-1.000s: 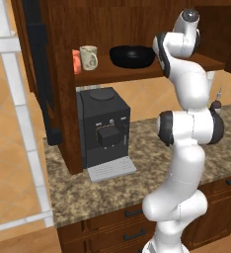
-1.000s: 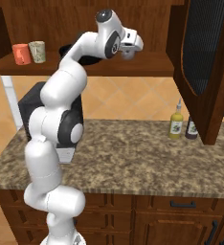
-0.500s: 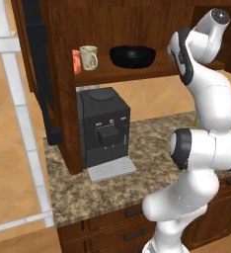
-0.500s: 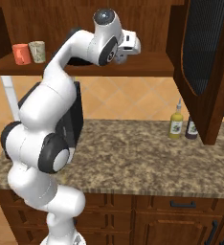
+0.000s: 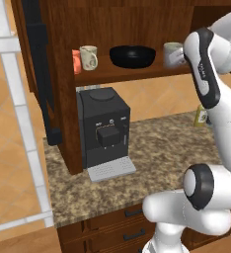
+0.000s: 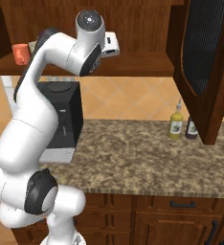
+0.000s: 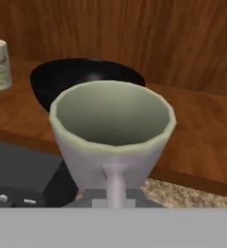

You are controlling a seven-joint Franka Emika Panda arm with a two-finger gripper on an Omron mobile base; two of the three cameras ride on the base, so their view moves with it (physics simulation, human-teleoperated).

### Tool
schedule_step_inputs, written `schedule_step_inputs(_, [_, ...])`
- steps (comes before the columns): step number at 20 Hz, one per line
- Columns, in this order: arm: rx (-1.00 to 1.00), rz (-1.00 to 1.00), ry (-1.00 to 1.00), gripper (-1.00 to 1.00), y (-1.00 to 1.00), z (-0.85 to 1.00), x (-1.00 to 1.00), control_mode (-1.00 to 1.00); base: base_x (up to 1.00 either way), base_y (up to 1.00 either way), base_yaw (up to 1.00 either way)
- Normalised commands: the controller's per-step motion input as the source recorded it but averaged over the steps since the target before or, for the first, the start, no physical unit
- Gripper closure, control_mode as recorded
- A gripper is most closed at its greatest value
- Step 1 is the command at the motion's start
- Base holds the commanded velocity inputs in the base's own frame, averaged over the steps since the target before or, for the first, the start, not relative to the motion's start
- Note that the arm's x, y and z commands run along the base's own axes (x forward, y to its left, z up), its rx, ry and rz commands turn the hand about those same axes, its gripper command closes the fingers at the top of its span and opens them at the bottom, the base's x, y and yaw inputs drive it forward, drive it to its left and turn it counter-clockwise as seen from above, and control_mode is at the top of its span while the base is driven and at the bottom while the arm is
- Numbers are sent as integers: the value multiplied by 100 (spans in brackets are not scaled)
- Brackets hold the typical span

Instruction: Gather all objects into one cabinet and sort the glasses and bowls to opposite sides.

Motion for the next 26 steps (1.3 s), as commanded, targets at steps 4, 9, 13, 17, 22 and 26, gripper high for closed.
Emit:
schedule_step_inputs(4, [-13, 38, 11, 100, 100, 28, -91, -100, 0, 0, 0])
schedule_step_inputs(9, [-11, 34, 14, 100, 100, 18, -6, -100, 0, 0, 0])
schedule_step_inputs(13, [-9, 28, 14, 100, 100, 11, 0, -100, 0, 0, 0])
schedule_step_inputs(17, [-4, 9, 4, 100, 85, -2, 27, -100, 0, 0, 0])
schedule_step_inputs(22, [0, -2, 0, 100, 18, -1, 48, -100, 0, 0, 0])
schedule_step_inputs(26, [0, -7, 0, 100, 0, -14, 46, -100, 0, 0, 0])
